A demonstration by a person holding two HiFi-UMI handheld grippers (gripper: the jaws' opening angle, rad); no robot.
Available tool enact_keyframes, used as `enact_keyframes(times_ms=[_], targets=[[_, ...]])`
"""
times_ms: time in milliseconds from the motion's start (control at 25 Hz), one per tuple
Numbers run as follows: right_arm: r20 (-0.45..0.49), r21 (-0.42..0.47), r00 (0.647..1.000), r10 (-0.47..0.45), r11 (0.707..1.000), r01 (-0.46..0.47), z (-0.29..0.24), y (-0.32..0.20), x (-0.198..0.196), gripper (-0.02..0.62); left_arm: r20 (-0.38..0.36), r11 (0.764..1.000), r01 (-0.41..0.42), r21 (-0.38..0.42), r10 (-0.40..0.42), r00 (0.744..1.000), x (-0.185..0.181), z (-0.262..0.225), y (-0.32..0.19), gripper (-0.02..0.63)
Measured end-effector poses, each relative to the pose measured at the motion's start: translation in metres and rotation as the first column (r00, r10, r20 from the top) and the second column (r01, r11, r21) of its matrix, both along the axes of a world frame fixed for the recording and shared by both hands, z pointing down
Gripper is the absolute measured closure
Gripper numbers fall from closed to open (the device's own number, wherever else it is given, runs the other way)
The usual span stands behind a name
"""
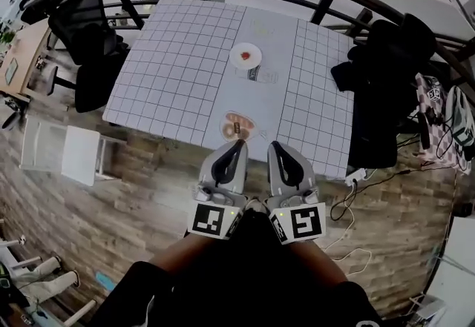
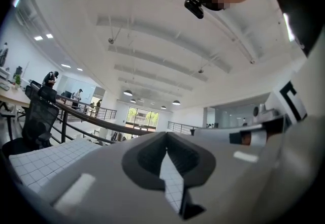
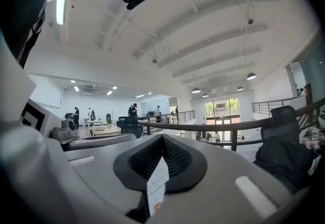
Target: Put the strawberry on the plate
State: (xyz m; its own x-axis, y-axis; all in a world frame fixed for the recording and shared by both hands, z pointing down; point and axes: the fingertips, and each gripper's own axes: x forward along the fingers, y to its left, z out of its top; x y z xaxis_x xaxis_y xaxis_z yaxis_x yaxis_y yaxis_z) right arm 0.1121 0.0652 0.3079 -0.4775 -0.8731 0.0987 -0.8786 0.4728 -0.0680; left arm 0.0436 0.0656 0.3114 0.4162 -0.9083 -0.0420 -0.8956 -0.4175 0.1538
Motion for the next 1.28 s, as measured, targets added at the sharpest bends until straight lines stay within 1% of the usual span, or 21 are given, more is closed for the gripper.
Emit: enact_keyframes(times_ms=[120,240,360,520,600,680,800,920,1280], targets=[[0.007,0.021,0.999,0.043,0.999,-0.043,-0.001,0.021,0.017,0.597,0.027,1.000,-0.015,0.016,0.014,1.000,0.017,-0.009,0.024,0.597],[-0.016,0.037,0.997,0.070,0.997,-0.069,0.013,0.042,0.034,0.597,0.043,0.999,-0.031,0.035,0.030,0.999,0.035,-0.001,0.043,0.597],[-0.052,0.043,0.995,0.085,0.996,-0.083,0.020,0.059,0.049,0.597,0.052,0.997,-0.049,0.056,0.046,0.998,0.053,0.000,0.057,0.597],[-0.085,0.051,0.991,0.099,0.994,-0.095,0.023,0.075,0.066,0.597,0.090,0.995,-0.071,0.073,0.065,0.994,0.071,-0.001,0.076,0.597],[-0.105,0.062,0.990,0.098,0.994,-0.092,0.024,0.077,0.071,0.598,0.084,0.994,-0.078,0.071,0.072,0.994,0.077,-0.001,0.079,0.597],[-0.109,0.060,0.990,0.095,0.994,-0.088,0.027,0.080,0.072,0.598,0.080,0.995,-0.082,0.065,0.077,0.994,0.080,0.000,0.081,0.597],[-0.113,0.053,0.989,0.092,0.995,-0.087,0.031,0.084,0.069,0.597,0.092,0.993,-0.096,0.064,0.090,0.992,0.083,0.001,0.085,0.597],[-0.118,0.075,0.989,0.093,0.994,-0.084,0.029,0.084,0.067,0.598,0.105,0.992,-0.109,0.066,0.102,0.989,0.087,0.003,0.088,0.597],[-0.136,0.088,0.990,0.048,0.995,-0.036,0.029,0.087,0.054,0.598,0.113,0.995,-0.091,0.031,0.087,0.990,0.085,0.011,0.089,0.597]])
